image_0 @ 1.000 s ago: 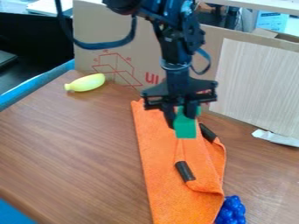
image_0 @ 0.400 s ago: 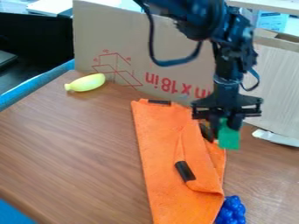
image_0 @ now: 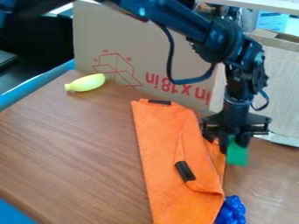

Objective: Move the green item to the table

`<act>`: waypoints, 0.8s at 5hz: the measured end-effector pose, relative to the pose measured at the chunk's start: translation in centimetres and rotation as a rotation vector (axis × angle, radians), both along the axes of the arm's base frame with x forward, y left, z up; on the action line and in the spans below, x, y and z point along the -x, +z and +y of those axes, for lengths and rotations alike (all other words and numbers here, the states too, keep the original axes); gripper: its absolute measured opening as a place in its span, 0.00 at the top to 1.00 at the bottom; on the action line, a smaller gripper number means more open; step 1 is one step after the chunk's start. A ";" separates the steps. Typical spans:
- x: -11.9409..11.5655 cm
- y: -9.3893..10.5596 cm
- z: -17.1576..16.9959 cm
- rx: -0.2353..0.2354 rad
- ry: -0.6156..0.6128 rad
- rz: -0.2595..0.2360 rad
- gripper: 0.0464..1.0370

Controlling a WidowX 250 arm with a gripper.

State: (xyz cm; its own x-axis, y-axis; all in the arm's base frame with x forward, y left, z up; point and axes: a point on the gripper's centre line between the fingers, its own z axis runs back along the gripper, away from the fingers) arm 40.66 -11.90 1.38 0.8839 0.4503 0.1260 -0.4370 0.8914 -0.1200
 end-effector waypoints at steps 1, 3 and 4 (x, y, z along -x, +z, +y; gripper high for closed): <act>-0.1 -1.2 -1.6 -0.019 -0.036 -0.004 0.72; -0.4 -1.5 -1.5 -0.105 -0.046 0.037 0.35; 0.2 -0.5 -0.5 -0.104 -0.045 0.039 0.08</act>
